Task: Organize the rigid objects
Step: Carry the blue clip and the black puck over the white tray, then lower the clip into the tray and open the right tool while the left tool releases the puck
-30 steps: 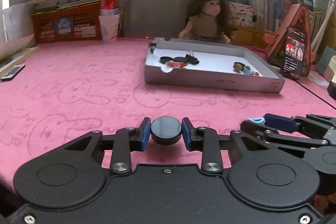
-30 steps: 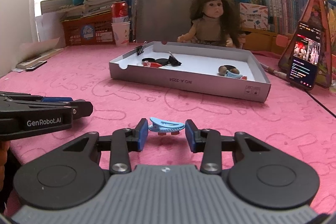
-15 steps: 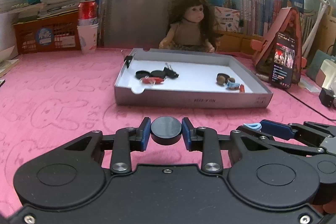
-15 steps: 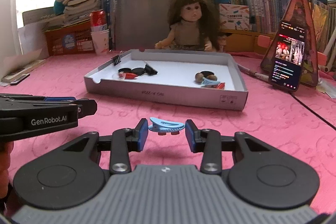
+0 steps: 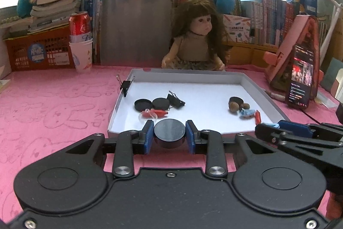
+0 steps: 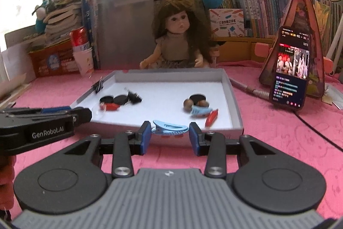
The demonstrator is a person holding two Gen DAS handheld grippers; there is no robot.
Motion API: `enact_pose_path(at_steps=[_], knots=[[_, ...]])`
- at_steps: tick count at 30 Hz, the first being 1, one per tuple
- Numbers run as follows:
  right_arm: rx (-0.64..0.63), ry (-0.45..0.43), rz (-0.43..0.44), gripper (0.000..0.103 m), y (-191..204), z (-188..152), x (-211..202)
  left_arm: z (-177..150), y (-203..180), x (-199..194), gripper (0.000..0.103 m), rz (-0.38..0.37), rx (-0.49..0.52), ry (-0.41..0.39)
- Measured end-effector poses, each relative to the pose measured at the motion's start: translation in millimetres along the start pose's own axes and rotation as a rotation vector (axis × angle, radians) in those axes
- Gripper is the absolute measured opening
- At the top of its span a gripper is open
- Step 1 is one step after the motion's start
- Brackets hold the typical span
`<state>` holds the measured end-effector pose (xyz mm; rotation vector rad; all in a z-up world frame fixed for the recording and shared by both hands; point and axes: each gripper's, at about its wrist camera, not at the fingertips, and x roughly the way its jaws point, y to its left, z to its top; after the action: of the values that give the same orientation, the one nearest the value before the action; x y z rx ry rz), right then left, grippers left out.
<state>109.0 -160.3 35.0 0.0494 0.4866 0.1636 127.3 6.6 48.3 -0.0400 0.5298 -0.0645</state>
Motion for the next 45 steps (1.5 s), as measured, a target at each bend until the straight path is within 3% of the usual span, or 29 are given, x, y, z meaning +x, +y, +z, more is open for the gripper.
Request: enact_pose_path(at_steps=[13,45], knots=[[0.048,0.045,-0.038,0.043,-17,19,38,22,7,47,0.030,0.004,-0.016,0.077],[0.063,0.147,-0.060,0.044,-27,20,78,21,4,84,0.030,0.045,0.006,0.119]])
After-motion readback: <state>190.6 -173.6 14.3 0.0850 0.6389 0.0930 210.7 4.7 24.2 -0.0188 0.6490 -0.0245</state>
